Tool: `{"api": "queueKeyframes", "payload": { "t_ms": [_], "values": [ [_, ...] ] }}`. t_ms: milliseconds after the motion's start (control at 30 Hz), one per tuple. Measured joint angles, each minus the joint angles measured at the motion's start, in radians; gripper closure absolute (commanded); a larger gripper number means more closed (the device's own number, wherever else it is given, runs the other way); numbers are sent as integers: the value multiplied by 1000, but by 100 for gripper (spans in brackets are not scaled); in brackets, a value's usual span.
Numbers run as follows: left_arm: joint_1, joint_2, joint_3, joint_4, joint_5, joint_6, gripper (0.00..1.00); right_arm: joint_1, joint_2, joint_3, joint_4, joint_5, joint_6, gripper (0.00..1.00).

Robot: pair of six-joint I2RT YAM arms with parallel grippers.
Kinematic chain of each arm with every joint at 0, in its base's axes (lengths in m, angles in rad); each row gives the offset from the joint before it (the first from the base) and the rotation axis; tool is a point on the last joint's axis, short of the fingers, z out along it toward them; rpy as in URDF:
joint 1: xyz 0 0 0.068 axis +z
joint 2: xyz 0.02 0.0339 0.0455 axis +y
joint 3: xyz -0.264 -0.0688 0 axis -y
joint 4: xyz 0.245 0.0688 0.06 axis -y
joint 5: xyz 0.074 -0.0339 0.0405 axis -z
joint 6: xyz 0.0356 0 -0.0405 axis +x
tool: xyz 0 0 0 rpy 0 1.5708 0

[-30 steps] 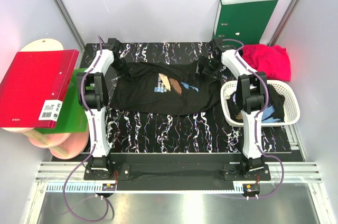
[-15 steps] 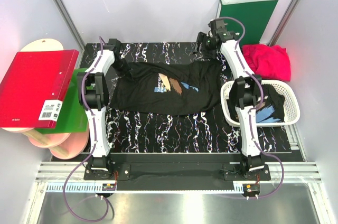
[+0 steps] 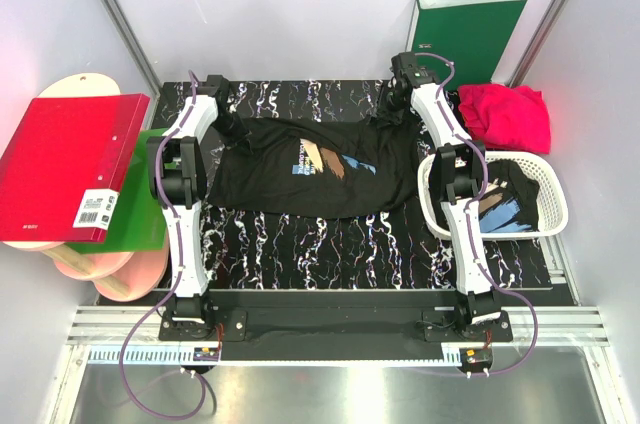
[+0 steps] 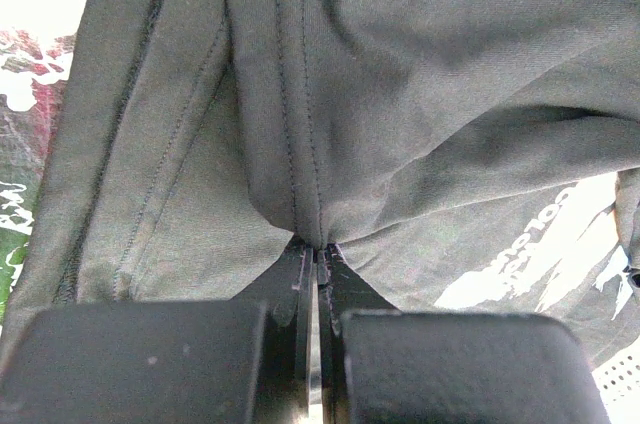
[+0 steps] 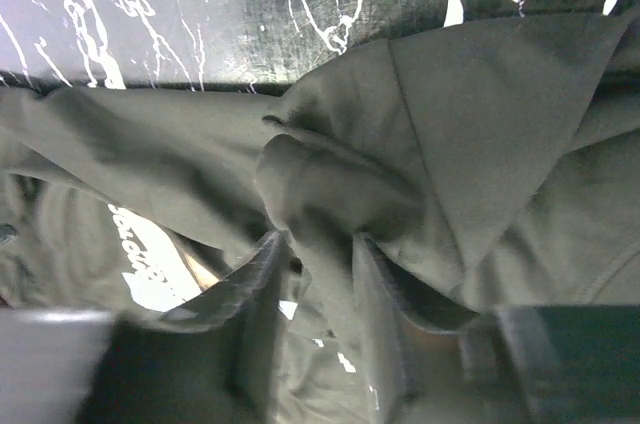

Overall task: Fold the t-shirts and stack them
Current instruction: Fold the flattened tshirt in 1/3 of the way

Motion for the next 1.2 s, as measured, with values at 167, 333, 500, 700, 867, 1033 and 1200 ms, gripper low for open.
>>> {"api": "queueKeyframes", "payload": {
  "t_ms": [167,333,500,700,867,1033,1200],
  "values": [
    [0,0,0,0,0,0,100,0,6,0,0,-3,13,100],
    [0,0,0,0,0,1,100,0,10,-18,-1,-3,19,100],
    [0,0,0,0,1,2,100,0,6,-21,0,-3,0,100],
    [0,0,0,0,0,1,100,0,-84,-89,1,-10,-28,100],
    [0,5,28,-3,-1,0,100,0,-239,-206,6,-10,-42,100],
    [1,5,45,-2,-13,-1,100,-4,-348,-293,19,1,-60,100],
    [12,6,59,-11,-37,-6,100,-18,-399,-422,21,17,-71,100]
  ]
}}
